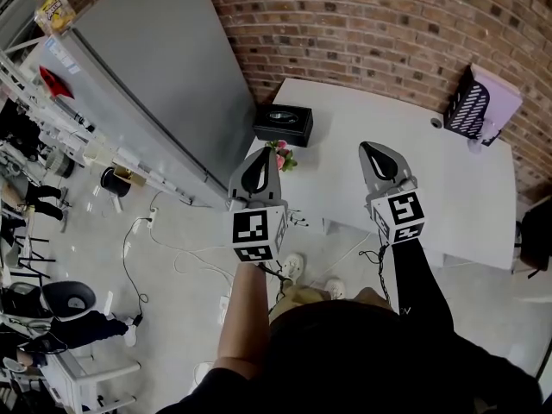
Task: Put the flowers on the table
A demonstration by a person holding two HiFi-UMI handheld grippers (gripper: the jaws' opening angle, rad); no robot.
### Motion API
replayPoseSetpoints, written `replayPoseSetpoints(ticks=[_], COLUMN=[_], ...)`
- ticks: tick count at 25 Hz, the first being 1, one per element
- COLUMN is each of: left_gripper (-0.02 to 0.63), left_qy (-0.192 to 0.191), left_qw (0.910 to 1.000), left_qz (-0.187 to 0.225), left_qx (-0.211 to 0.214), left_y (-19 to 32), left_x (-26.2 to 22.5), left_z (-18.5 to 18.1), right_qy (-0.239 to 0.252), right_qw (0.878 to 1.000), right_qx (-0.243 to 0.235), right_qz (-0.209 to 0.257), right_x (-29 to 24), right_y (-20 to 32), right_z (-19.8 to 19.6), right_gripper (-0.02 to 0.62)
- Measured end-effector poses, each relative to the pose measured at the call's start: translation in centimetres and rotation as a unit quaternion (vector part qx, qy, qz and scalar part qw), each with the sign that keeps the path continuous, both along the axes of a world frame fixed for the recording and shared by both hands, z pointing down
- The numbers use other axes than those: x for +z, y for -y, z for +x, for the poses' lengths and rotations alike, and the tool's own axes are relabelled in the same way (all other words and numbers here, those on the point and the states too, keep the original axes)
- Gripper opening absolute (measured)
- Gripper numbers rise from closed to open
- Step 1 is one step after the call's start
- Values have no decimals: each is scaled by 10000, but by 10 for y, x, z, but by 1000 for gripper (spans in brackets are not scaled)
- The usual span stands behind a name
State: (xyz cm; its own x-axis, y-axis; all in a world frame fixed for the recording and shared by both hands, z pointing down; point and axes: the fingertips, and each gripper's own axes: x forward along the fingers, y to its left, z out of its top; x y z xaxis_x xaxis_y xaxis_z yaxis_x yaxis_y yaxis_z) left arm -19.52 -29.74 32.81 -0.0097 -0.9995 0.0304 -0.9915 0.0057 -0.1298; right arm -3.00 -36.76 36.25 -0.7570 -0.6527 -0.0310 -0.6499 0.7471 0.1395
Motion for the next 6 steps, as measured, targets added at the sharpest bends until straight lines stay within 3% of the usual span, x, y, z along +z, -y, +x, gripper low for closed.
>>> replayPoseSetpoints(ticks=[6], left_gripper=[8], left_qy=[70], left_qw=[10000], left_qz=[-56], left_qx=[-8], left_y=[2], left_x=[5], left_z=[1], right_qy=[-7], right_qw=[10000], right_qx=[14], right_qz=[-44], right_x=[4], right_y=[0], right_z=[0], right_gripper=[0])
